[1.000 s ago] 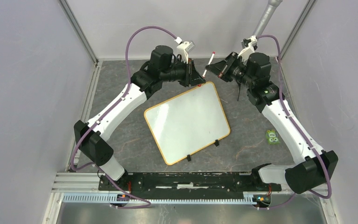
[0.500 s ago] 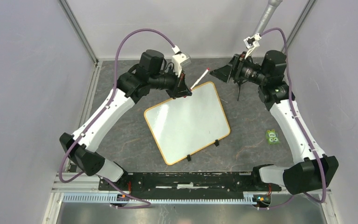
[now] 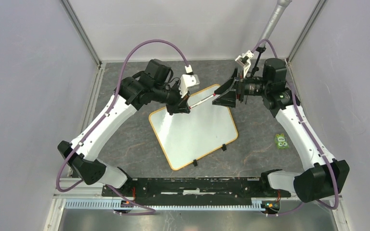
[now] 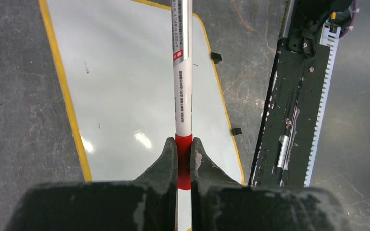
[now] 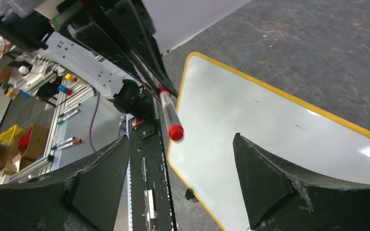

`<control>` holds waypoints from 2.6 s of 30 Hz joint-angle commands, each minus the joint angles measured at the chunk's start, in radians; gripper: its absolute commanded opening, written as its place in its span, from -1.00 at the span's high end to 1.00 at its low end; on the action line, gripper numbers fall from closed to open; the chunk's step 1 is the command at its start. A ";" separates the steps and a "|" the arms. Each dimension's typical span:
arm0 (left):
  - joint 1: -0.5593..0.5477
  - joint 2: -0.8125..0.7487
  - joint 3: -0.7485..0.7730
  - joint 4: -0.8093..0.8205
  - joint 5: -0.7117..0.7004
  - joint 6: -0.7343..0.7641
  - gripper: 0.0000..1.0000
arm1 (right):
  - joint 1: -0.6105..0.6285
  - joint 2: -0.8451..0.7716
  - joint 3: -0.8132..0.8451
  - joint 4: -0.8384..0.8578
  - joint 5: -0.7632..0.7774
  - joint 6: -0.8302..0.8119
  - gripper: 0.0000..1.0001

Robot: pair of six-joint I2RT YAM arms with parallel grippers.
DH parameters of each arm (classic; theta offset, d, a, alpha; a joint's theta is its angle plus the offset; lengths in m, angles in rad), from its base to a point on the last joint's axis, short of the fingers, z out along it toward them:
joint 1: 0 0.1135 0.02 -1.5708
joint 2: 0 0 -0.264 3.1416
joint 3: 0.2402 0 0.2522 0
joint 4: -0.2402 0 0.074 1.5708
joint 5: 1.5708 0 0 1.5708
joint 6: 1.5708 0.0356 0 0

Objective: Write a sentence on the whiteboard
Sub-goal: Pass from the left arm to the right, then open the pen cap from the whiteboard marker.

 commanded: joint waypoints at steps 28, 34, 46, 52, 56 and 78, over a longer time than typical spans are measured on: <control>-0.165 0.073 0.125 -0.112 -0.148 0.192 0.95 | 0.182 -0.008 0.028 -0.161 0.071 -0.144 0.19; -0.177 0.090 0.143 -0.124 -0.167 0.196 0.95 | 0.200 -0.014 0.014 -0.171 0.081 -0.148 0.26; -0.205 0.117 0.187 -0.136 -0.176 0.189 0.95 | 0.228 -0.023 -0.007 -0.168 0.086 -0.150 0.53; -0.207 0.123 0.206 -0.135 -0.164 0.164 0.95 | 0.227 -0.030 -0.008 -0.165 0.089 -0.148 0.99; -0.207 0.119 0.212 -0.136 -0.197 0.133 0.70 | 0.227 -0.029 0.002 -0.167 0.079 -0.157 1.00; -0.045 -0.039 -0.016 0.026 0.137 0.077 -0.46 | 0.205 -0.060 -0.086 0.120 -0.004 0.047 1.00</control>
